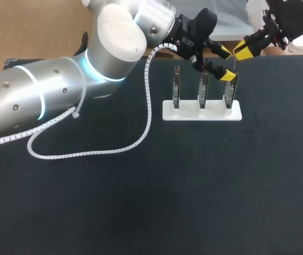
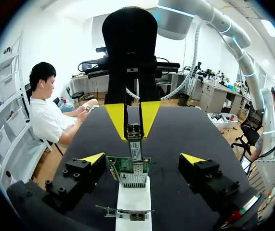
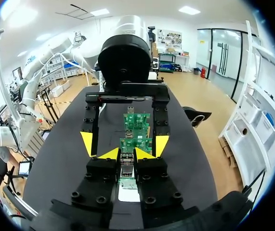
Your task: Pick up the optical module with the left hand, and insert it into the network port with the right hand.
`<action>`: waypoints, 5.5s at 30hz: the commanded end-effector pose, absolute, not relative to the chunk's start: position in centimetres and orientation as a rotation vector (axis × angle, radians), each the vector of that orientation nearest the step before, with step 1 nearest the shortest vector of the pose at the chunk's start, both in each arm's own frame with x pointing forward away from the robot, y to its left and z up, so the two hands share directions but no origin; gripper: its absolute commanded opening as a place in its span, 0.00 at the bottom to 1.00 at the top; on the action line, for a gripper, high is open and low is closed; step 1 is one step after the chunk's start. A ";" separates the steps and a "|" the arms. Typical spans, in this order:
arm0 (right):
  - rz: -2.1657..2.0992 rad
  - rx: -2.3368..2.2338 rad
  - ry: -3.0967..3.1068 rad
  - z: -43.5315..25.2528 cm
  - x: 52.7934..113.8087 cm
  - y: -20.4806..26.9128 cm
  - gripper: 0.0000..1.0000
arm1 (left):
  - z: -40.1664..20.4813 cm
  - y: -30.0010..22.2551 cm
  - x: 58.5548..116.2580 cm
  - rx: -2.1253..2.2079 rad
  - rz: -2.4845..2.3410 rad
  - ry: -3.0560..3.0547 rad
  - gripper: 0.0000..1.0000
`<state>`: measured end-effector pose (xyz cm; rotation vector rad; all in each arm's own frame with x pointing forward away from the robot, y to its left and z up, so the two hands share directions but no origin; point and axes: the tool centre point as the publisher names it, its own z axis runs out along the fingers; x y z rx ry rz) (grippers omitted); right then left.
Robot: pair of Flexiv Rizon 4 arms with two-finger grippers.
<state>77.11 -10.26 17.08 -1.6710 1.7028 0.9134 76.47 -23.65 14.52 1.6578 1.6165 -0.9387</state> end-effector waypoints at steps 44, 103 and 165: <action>0.939 -1.664 1.696 17.2 77.2 -10.1 0.00 | 14.6 -23.7 76.7 1.664 -0.940 1.618 1.00; 0.888 -1.649 1.679 17.2 76.6 -10.2 0.00 | 14.6 -23.7 76.7 1.664 -0.940 1.618 1.00; 0.867 -1.643 1.647 16.9 76.8 -10.4 0.00 | 14.6 -23.7 76.7 1.664 -0.940 1.618 1.00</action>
